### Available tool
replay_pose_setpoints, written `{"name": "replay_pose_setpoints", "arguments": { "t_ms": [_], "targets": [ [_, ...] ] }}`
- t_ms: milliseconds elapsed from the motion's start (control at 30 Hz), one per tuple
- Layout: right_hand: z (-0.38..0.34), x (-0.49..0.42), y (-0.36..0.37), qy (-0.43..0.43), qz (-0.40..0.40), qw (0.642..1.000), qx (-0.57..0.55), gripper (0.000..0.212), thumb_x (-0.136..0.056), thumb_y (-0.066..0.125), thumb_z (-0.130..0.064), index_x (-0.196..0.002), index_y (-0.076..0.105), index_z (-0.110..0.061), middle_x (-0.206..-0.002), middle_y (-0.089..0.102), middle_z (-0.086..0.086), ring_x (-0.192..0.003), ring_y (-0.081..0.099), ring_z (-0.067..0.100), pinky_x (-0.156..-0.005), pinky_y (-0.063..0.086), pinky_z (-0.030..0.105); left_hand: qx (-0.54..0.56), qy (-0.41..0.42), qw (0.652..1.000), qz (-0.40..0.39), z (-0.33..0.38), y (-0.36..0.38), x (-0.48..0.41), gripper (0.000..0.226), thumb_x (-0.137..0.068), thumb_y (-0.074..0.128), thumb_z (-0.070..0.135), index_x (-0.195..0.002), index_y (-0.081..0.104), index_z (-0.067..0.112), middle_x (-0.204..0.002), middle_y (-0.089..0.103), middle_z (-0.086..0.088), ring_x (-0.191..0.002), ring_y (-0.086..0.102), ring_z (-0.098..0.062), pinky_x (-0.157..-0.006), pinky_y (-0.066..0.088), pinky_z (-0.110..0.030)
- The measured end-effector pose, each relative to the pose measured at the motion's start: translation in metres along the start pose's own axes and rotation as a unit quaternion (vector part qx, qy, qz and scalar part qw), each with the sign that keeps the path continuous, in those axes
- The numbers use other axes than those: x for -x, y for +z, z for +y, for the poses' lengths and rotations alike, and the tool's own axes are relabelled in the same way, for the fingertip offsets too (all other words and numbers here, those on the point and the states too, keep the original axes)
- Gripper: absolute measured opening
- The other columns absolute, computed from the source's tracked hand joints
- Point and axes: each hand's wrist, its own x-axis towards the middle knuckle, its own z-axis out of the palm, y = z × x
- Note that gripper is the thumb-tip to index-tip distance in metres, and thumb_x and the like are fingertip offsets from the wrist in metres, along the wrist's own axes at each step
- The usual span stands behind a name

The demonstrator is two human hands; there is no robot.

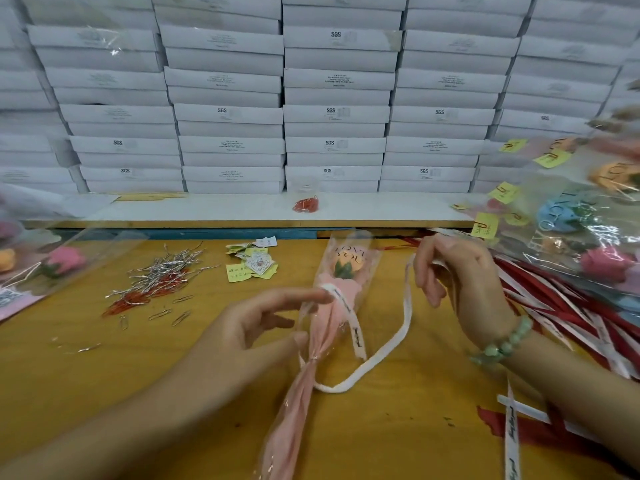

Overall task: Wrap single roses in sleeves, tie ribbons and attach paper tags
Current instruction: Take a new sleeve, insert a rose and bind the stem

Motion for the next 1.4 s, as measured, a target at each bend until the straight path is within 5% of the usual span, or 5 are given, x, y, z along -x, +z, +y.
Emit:
{"name": "replay_pose_setpoints", "arguments": {
  "t_ms": [233,433,600,700,1400],
  "targets": [
    [-0.043,0.025,0.044,-0.12,-0.237,0.963,0.03,0.029,-0.093,0.046,-0.029,-0.073,0.057,-0.012,-0.061,0.052,-0.018,-0.056,0.05,-0.004,-0.059,0.039,0.012,0.155,-0.052,0.979,-0.125,-0.007,0.008,-0.004,0.055,-0.088,0.066,0.009,-0.132,0.055,0.04,-0.114,0.067,-0.024,-0.107,0.065,-0.034,-0.096,0.049,-0.046],
    [-0.072,0.032,0.061,-0.148,-0.362,0.906,0.161,0.051,-0.097,0.028,-0.049,-0.103,0.063,-0.013,-0.095,0.052,-0.014,-0.091,0.042,-0.008,-0.087,0.036,0.02,0.017,-0.053,0.993,-0.1,-0.01,0.008,-0.001,0.043,-0.08,0.07,0.024,-0.122,0.063,0.032,-0.121,0.068,0.005,-0.112,0.064,-0.015,-0.09,0.054,-0.028],
    [-0.065,0.033,0.06,-0.103,-0.305,0.926,0.195,0.043,-0.095,0.035,-0.04,-0.132,0.048,-0.022,-0.126,0.055,-0.014,-0.117,0.047,-0.001,-0.099,0.037,0.033,0.009,-0.062,0.997,-0.051,-0.006,0.017,0.001,0.035,-0.068,0.079,0.028,-0.083,0.069,0.058,-0.084,0.074,0.017,-0.079,0.067,0.009,-0.063,0.05,-0.006],
    [-0.051,0.03,0.057,0.0,-0.248,0.96,0.132,0.05,-0.098,0.034,-0.045,-0.145,0.031,-0.032,-0.135,0.05,-0.023,-0.128,0.044,0.0,-0.105,0.035,0.024,0.155,-0.072,0.984,-0.055,-0.007,0.02,-0.003,0.008,-0.07,0.08,0.026,-0.078,0.079,0.026,-0.066,0.072,0.002,-0.049,0.06,-0.003,-0.049,0.047,-0.012],
    [-0.029,0.031,0.052,0.089,-0.242,0.966,0.001,0.047,-0.099,0.031,-0.01,-0.143,0.034,-0.026,-0.143,0.047,-0.015,-0.136,0.036,0.002,-0.11,0.032,0.026,0.207,-0.044,0.97,-0.12,-0.016,0.015,-0.002,0.024,-0.084,0.072,0.022,-0.107,0.064,0.022,-0.114,0.066,-0.015,-0.05,0.049,-0.005,-0.051,0.043,-0.013]
  ]
}}
